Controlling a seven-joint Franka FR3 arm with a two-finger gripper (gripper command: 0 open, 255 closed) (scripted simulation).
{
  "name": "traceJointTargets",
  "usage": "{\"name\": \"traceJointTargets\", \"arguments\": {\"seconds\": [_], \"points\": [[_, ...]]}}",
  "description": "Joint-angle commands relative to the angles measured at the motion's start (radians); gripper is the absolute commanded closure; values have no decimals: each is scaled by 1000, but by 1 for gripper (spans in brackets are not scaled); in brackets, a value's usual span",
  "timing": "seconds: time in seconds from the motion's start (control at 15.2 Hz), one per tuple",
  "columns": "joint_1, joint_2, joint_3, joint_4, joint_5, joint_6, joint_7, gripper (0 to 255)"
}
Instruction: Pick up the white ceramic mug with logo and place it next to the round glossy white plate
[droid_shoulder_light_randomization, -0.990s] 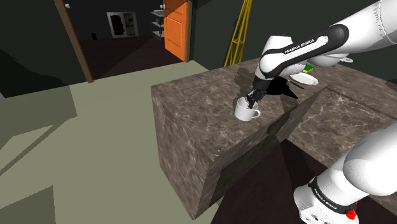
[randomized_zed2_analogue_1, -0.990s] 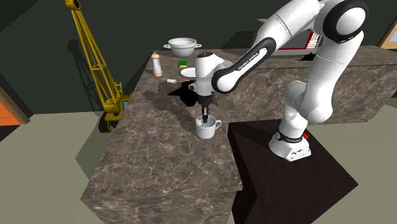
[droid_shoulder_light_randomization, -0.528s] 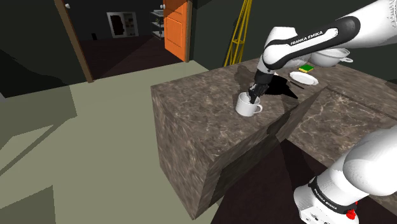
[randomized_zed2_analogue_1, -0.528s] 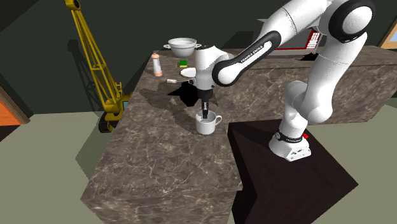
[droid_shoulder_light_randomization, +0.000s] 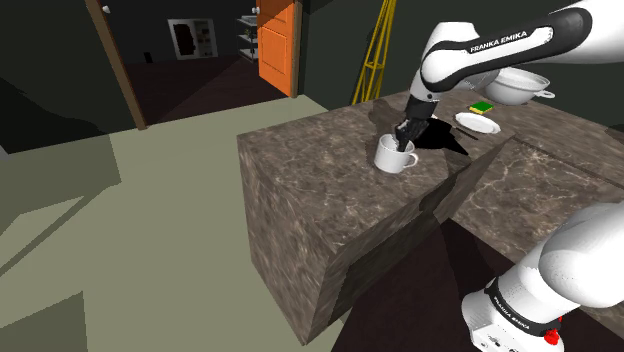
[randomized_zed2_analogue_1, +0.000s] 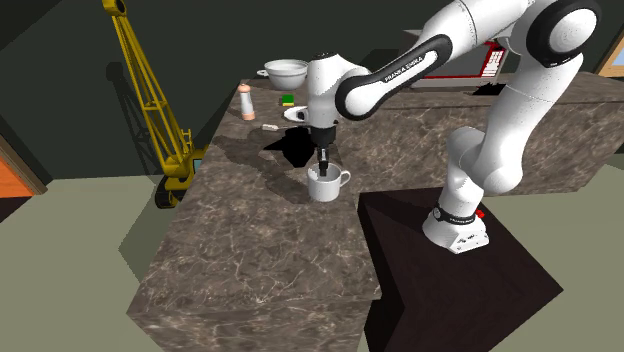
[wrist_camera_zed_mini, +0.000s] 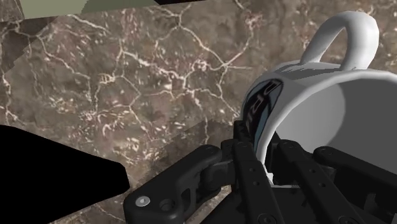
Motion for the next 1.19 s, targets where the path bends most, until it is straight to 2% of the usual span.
{"name": "traceJointTargets", "arguments": {"seconds": [0.0,0.86,1.12], "points": [[1,-11,2,20,-1,-31,4,255],[0,-62,7,143,-8,-205,16,255],[-41,-39,-58,171,-27,-212,-82,255]]}}
